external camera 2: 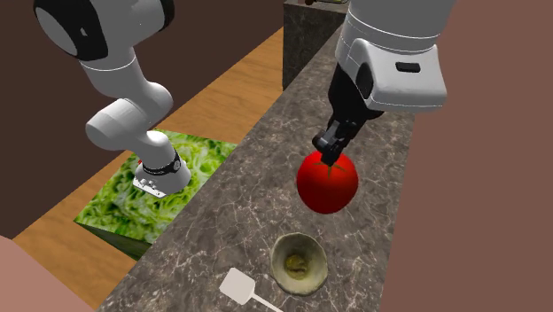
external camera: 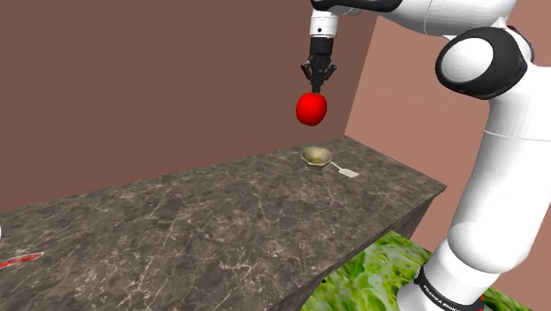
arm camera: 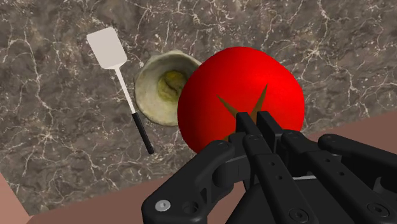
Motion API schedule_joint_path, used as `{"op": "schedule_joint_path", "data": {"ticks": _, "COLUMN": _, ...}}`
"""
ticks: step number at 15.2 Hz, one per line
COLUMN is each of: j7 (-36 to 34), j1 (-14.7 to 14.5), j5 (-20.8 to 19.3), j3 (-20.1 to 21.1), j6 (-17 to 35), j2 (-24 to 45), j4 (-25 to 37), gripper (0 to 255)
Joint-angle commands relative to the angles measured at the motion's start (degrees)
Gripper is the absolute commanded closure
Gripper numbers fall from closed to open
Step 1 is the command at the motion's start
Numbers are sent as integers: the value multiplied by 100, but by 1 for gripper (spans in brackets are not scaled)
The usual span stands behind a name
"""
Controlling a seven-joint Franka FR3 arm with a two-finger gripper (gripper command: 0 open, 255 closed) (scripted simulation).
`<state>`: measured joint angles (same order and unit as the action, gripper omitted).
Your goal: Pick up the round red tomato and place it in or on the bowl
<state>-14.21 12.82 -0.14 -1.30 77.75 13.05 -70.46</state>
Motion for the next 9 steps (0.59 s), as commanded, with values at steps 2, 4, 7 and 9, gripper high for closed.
{"op": "schedule_joint_path", "data": {"ticks": 2, "j7": 386, "j1": 238, "j5": -2, "j3": -142, "j6": -194, "j2": 87, "j4": 283, "gripper": 255}}
{"op": "schedule_joint_path", "data": {"ticks": 4, "j7": 698, "j1": 441, "j5": 5, "j3": -256, "j6": -406, "j2": 257, "j4": 669, "gripper": 255}}
{"op": "schedule_joint_path", "data": {"ticks": 7, "j7": 688, "j1": 432, "j5": -5, "j3": -252, "j6": -89, "j2": 98, "j4": 193, "gripper": 255}}
{"op": "schedule_joint_path", "data": {"ticks": 9, "j7": 682, "j1": 426, "j5": -10, "j3": -251, "j6": 109, "j2": 12, "j4": -91, "gripper": 255}}
